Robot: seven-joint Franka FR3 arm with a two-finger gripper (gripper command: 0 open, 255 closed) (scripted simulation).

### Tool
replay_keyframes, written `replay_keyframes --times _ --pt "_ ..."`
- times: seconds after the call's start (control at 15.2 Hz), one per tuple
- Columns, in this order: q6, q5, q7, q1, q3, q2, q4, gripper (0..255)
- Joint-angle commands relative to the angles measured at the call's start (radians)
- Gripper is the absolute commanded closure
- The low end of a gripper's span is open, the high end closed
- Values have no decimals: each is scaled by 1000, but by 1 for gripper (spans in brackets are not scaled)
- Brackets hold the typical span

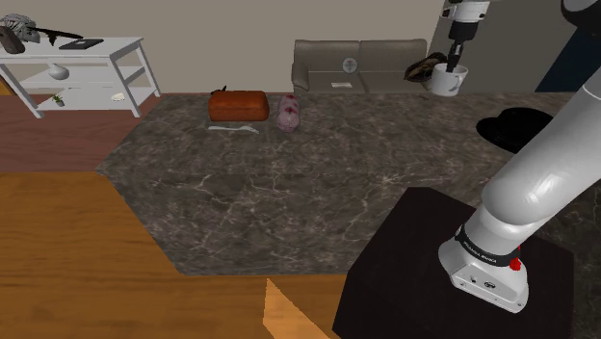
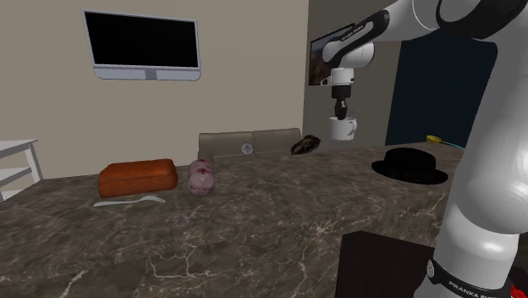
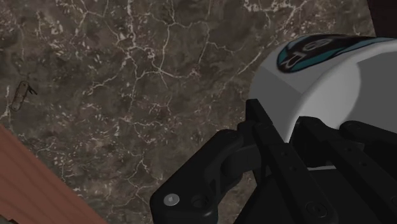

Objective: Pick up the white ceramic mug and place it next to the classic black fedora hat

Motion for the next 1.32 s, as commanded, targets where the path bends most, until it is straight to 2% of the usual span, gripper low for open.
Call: replay_keyframes --times 0.0,0.07,1.25 --pt "1 -9 -41 -20 -22 -11 -9 255" --pt "3 -17 -77 -38 -42 -17 -14 255" --pt "242 10 -94 -44 -54 38 -207 255"
